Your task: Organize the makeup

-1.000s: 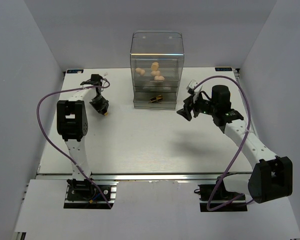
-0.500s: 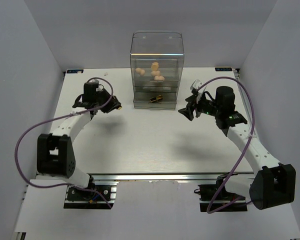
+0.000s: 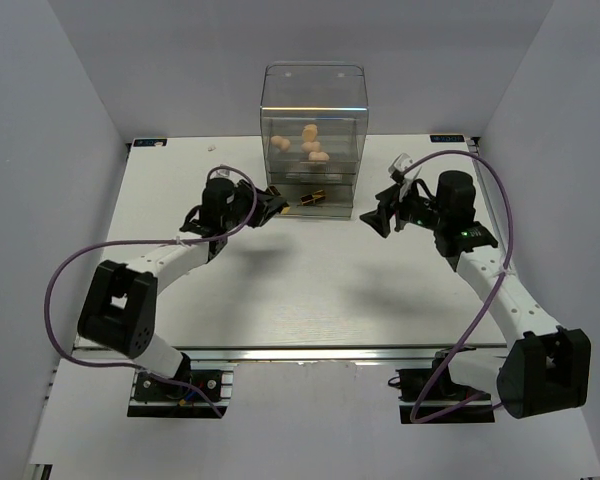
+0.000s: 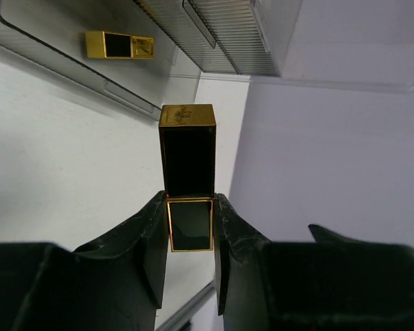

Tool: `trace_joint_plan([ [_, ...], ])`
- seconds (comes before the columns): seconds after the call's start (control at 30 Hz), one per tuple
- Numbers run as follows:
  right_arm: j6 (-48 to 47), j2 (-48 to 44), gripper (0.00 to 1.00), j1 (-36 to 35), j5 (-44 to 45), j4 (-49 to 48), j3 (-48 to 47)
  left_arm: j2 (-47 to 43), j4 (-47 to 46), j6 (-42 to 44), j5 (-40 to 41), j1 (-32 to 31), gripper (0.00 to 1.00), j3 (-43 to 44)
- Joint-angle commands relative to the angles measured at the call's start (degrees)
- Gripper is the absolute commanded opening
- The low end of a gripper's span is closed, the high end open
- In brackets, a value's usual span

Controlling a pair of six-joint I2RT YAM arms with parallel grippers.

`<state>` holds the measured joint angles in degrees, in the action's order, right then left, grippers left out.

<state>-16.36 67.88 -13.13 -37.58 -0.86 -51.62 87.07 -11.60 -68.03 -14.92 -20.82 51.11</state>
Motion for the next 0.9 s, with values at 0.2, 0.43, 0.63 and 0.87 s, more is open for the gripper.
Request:
trace_joint_plan([
  [0.2, 6.0, -6.3, 0.74, 4.2, 1.7, -5.5, 2.6, 10.1, -9.9, -23.5, 9.3, -5.1, 0.00, 7.0],
  [0.43, 6.2, -7.5, 0.74, 5.6, 2.0, -6.3, 4.8, 19.0, -8.2, -29.9, 12.1, -6.3, 0.04, 15.7],
  [0.63, 6.4, -7.3, 0.75, 6.2, 2.0, -6.8, 5.1, 23.8, -8.2, -35.3, 13.0, -6.8, 0.23, 18.6],
  [0.87, 6.0, -7.1, 0.74, 6.5, 1.8, -6.6, 5.6, 27.6, -8.6, -37.0, 11.8, -6.7, 0.49, 22.3],
])
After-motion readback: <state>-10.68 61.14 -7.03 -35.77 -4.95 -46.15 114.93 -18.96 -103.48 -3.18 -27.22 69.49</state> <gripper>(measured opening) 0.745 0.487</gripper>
